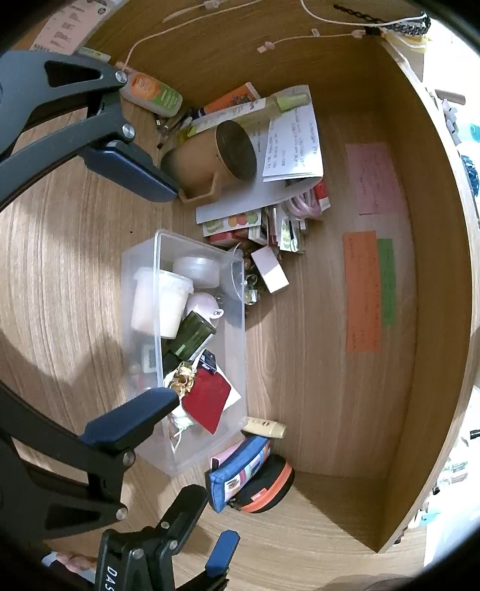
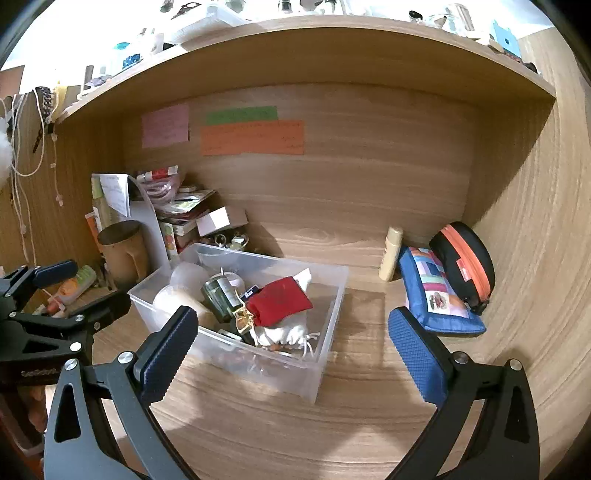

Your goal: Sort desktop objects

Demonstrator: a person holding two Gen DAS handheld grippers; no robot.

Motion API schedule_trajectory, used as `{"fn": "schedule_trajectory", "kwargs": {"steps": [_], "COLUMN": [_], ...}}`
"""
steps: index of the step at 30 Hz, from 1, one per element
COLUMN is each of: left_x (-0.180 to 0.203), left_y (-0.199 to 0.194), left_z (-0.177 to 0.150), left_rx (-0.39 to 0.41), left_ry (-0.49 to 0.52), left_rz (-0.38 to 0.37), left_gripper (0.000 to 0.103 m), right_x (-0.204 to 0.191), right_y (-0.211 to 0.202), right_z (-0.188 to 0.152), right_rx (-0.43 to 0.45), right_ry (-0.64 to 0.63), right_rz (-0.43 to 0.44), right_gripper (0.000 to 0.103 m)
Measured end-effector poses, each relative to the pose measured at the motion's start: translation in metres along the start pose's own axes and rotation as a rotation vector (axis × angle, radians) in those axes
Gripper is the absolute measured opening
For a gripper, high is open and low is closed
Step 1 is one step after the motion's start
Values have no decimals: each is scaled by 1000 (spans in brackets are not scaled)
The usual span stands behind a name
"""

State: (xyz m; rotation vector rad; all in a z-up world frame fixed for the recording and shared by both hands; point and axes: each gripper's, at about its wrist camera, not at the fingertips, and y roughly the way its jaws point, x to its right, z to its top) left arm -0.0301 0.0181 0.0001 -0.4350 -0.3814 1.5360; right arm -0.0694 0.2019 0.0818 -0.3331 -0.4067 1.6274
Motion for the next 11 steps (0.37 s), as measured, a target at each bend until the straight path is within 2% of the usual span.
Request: {"fn": "schedule_trajectory", "kwargs": {"steps": [4, 11], "left_x": [-4, -2], "left_y": [1, 3], "left_z": [0, -5], "left_rx": [-8, -23], "left_ry": [-28, -26], "left_rz": [-41, -38], "left_gripper": [102, 102], "right_x": [2, 3], "right_y": [2, 7], "right_z": [-2, -5], "right_rx": [-12, -31], "right_ry": [5, 9], "right_rz": [-5, -2], "right_gripper": [103, 103]}}
